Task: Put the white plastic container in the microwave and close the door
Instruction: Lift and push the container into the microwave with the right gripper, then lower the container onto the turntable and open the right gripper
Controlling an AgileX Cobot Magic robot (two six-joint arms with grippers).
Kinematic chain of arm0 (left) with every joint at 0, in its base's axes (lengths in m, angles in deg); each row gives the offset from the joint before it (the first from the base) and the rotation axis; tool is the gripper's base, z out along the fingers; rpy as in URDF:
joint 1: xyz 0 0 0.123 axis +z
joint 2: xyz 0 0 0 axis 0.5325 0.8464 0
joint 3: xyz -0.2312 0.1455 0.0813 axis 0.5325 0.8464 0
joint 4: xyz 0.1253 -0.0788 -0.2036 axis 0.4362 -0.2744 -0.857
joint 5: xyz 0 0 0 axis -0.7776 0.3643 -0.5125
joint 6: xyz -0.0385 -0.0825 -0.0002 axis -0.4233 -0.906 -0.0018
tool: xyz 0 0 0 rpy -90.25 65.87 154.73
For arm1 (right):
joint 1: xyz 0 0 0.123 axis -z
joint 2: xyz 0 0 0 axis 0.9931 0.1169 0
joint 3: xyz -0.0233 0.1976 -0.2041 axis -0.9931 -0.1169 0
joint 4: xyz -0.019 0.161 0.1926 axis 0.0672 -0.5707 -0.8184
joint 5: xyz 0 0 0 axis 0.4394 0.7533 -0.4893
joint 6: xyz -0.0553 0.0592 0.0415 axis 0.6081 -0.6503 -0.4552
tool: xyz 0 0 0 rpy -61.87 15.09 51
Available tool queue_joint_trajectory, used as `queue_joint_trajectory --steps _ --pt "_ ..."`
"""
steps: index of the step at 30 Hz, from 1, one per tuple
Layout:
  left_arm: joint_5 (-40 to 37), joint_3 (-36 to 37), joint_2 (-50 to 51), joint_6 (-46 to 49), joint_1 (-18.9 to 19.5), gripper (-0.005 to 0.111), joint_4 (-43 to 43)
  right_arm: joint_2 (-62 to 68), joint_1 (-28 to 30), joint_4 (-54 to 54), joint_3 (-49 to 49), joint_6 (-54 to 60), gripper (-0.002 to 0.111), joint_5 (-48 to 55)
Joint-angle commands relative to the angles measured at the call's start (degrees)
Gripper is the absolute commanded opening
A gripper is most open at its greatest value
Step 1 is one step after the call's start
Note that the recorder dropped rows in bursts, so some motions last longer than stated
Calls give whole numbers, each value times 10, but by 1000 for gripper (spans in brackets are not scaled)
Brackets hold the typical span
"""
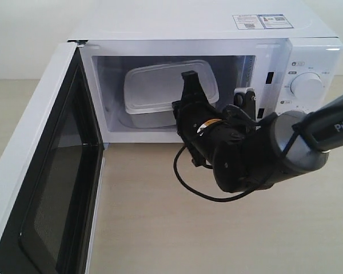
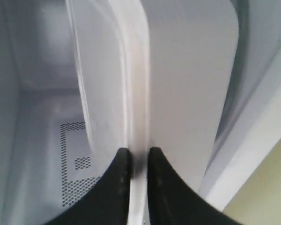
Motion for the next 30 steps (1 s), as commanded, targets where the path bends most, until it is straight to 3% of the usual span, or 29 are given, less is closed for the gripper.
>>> queue_joint_trajectory --steps 1,14,17,24,30 --pt "0 2 -2 2 2 4 -3 7 3 8 4 3 0 -38" --pt "0 2 -2 2 2 4 -3 17 8 7 26 12 2 -33" --pt "0 2 -2 2 2 4 -3 17 8 6 26 22 13 -33" --pt "0 2 -2 2 2 4 -3 17 8 6 24 30 52 -32" --pt "0 2 -2 2 2 4 -3 16 8 61 23 33 55 -20"
